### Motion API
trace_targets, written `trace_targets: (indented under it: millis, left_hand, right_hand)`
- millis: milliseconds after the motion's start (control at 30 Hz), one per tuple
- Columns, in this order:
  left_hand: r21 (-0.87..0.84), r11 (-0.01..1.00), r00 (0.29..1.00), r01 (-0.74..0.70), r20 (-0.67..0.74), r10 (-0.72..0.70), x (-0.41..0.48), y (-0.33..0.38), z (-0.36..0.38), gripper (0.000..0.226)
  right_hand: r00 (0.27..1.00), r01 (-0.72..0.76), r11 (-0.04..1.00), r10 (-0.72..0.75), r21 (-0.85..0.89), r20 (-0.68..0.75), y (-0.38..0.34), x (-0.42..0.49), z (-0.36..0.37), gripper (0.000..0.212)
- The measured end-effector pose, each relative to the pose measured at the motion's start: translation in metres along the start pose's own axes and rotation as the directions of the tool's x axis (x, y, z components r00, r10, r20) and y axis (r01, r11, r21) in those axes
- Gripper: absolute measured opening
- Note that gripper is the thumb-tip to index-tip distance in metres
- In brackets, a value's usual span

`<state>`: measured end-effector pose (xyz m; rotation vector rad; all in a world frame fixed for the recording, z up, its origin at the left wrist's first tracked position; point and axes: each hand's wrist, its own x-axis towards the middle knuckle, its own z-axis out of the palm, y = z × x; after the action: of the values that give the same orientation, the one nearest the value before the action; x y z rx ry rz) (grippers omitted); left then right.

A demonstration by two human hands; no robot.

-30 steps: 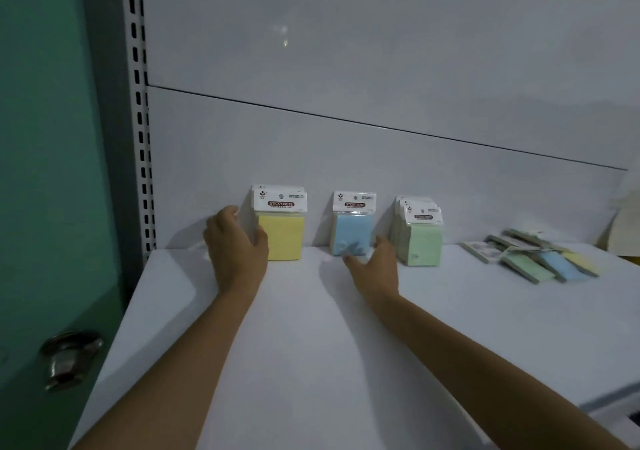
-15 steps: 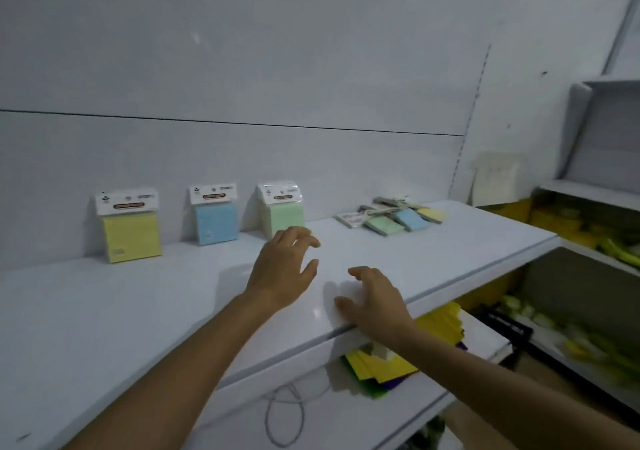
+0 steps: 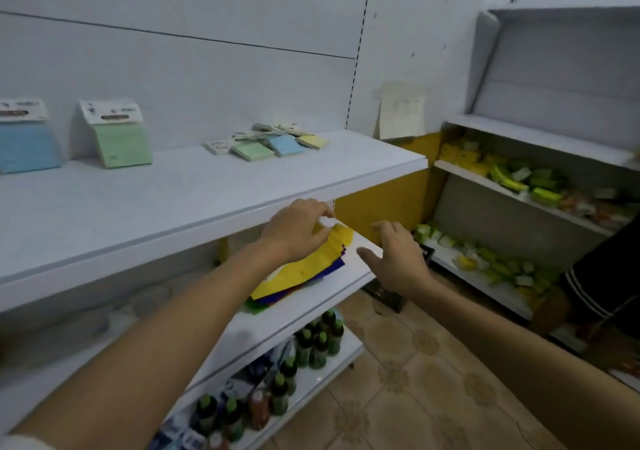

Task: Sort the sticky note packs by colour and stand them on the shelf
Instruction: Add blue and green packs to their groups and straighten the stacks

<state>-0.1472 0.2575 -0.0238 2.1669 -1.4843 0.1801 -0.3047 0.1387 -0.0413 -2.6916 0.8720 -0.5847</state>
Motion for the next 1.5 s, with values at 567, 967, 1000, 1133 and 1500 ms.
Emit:
trace_targets:
  millis: [567, 967, 1000, 1133, 1500]
  left_hand:
    - [0.172, 0.951, 0.966, 0.258, -0.063, -0.251, 0.134, -0.099, -0.018, 0.031]
    - [0.311, 0.818, 0.875, 0.484, -0.134, -0.466, 0.205, -0.179, 0.020, 0.046]
    - [0.308, 0.824, 0.879, 0.476, -0.151, -0.452, 0.203, -0.178, 0.019, 0.044]
    - [0.273, 0.851, 0.891, 0.448, -0.215, -0.400, 0.200, -0.171, 0.017, 0.032]
    - [0.205, 0.853, 0.863, 0.479, -0.288, -0.416, 0.199, -0.169, 0.015, 0.022]
  right_hand:
    - [0.967, 0.253, 0.955, -0.246, 0.157, -0.065, -0.003, 0.140, -0.005, 0.048]
    - [0.948, 0.305, 0.939, -0.315, 0.158, 0.038, -0.016, 0.300, 0.047, 0.043]
    - [0.947, 0.303, 0.940, -0.316, 0.155, 0.063, -0.021, 0.310, 0.054, 0.044]
    - [0.926, 0.345, 0.930, -0.359, 0.126, 0.116, -0.038, 0.349, 0.075, 0.044]
    - [0.853, 0.409, 0.898, -0.439, 0.161, 0.283, -0.064, 0.417, 0.107, 0.074]
